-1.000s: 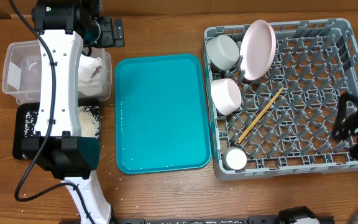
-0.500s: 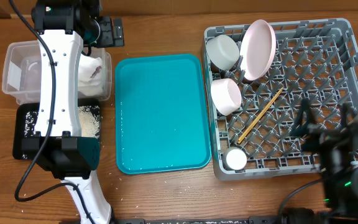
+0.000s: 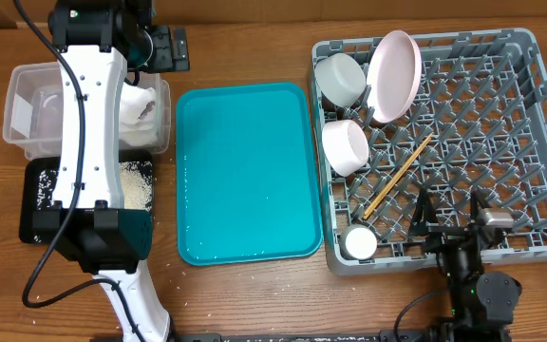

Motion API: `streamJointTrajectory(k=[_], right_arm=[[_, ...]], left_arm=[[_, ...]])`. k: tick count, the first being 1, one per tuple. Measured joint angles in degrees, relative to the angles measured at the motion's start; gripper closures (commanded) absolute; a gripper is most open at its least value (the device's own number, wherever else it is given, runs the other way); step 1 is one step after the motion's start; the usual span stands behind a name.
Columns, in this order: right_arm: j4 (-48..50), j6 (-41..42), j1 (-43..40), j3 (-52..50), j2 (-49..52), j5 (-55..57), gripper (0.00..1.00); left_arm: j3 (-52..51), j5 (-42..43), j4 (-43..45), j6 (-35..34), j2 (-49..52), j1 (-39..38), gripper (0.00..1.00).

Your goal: Sort waste into correct bins and load items into the dishwasher

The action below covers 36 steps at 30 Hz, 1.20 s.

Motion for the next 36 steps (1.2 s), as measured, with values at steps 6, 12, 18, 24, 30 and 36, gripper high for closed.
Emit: streamJointTrajectory(k=[6,12,18,24,30,36], right_arm=[[1.6,0.0,0.0,-1.1,0.0,-0.2,0.00],[1.5,0.0,0.0,-1.1,0.0,-0.2,0.00],[1.5,0.0,0.0,-1.1,0.0,-0.2,0.00],[1.5,0.0,0.0,-1.1,0.0,-0.2,0.00],[1.5,0.0,0.0,-1.1,0.0,-0.2,0.00],[1.5,0.0,0.0,-1.1,0.0,-0.2,0.00]], left_arm=[[0.0,0.0,0.0,0.0,0.0,0.0,0.00],[0.0,0.0,0.0,0.0,0.0,0.0,0.00],[0.0,0.0,0.0,0.0,0.0,0.0,0.00],[0.0,0.0,0.0,0.0,0.0,0.0,0.00],[0.0,0.0,0.0,0.0,0.0,0.0,0.00],[-0.5,-0.3,3.0,0.5,-0.3,0.0,0.00]])
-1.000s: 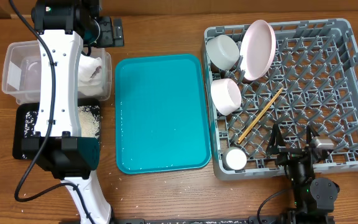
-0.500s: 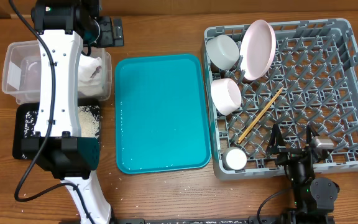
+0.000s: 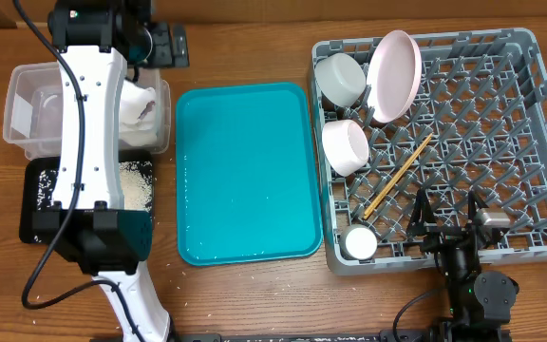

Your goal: Sort waste into correct bins and load items into the dishwasher

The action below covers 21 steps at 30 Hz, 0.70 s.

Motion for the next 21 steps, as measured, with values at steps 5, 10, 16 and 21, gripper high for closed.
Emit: streamJointTrajectory(k=[5,10,16,21], right_arm=[[0.0,0.0,0.0,0.0,0.0,0.0,0.00],[0.0,0.0,0.0,0.0,0.0,0.0,0.00],[0.0,0.0,0.0,0.0,-0.1,0.0,0.00],[0.0,0.0,0.0,0.0,-0.1,0.0,0.00]], left_arm=[[-18.1,3.0,23.2,3.7,-14.2,0.0,0.00],[-39.5,2.7,35.6,5.4,-34.9,0.1,0.00],[-67.5,2.7,46.6,7.4,-58.4,2.4,0.00],[-92.0,3.4,58.4,7.5,-74.7,4.9,0.00]])
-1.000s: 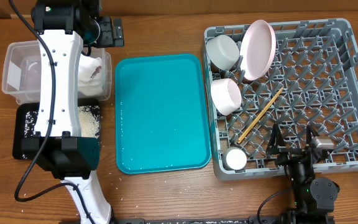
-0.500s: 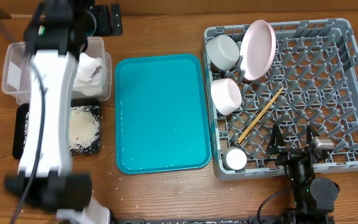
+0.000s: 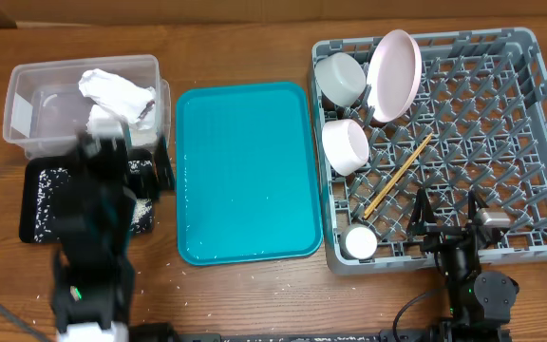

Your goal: Sort waste into correct bins and load items into the dishwasher

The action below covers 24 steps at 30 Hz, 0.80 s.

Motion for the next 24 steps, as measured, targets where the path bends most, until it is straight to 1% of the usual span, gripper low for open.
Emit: streamJointTrajectory(k=[2,5,10,16,24], right_arm=[[0.0,0.0,0.0,0.0,0.0,0.0,0.00],[0.0,0.0,0.0,0.0,0.0,0.0,0.00],[0.1,0.0,0.0,0.0,0.0,0.0,0.00],[0.0,0.0,0.0,0.0,0.0,0.0,0.00],[0.0,0.0,0.0,0.0,0.0,0.0,0.00]], left_arm=[[-9.2,0.2,3.3,0.0,-7.9,0.3,0.00],[-17.7,0.5,8.2,0.0,-16.1,0.3,0.00],[-27.2,0.7,12.5,0.0,-25.5,0.3,0.00],[-35.6,0.9,16.2,0.0,-33.9,0.3,0.00],[-40.9,0.9,15.9,0.0,-41.3,0.3,0.00]])
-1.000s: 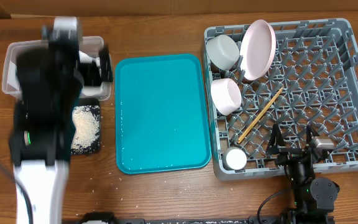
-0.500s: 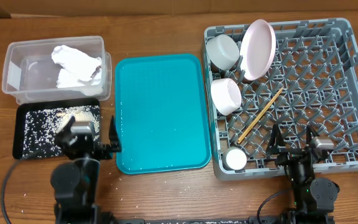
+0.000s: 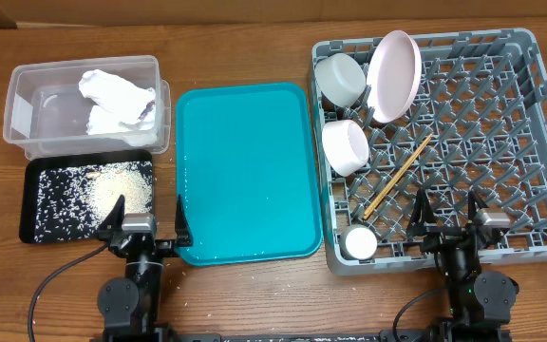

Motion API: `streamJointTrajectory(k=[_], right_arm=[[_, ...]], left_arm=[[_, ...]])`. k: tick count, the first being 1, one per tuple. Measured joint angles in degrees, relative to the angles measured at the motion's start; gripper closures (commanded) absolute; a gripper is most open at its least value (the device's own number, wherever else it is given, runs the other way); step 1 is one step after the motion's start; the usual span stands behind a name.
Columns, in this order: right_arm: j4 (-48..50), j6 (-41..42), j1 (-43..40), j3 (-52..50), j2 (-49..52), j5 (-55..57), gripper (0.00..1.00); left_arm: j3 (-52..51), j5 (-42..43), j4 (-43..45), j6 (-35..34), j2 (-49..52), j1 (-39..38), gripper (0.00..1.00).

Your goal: Sort waste into correct bins and load items into the dishwasher

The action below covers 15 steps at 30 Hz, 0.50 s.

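The grey dish rack (image 3: 539, 142) on the right holds a pink plate (image 3: 393, 63), a grey cup (image 3: 339, 78), a white cup (image 3: 346, 146), wooden chopsticks (image 3: 399, 175) and a small white cup (image 3: 359, 243). Crumpled white paper (image 3: 114, 98) lies in the clear plastic bin (image 3: 27, 95). Rice grains (image 3: 112, 187) are spread in the black tray (image 3: 36, 223). The teal tray (image 3: 245, 171) is bare. My left gripper (image 3: 145, 226) stands open at the table's front edge by the black tray. My right gripper (image 3: 449, 217) stands open over the rack's front rim. Both are empty.
Stray rice grains lie on the wooden table (image 3: 254, 285) near the teal tray's front left corner. The rack's right half holds nothing between its prongs.
The left arm was blurred over the black tray, partly covering it; it now rests folded at the front edge with its gripper open. The right arm is unchanged.
At the two oldest moments the left arm stretched far over the clear bin and black tray, gripper at the back edge. Then it was blurred over the black tray, uncovering the paper in the bin. Now it rests at the front edge.
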Motion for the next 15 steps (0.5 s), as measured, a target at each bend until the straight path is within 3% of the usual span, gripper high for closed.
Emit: streamJointTrajectory(k=[15], right_arm=[[0.0,0.0,0.0,0.0,0.0,0.0,0.00]], left_arm=[[-0.4,-0.3,-3.8,0.0,-1.2,0.0,0.00]])
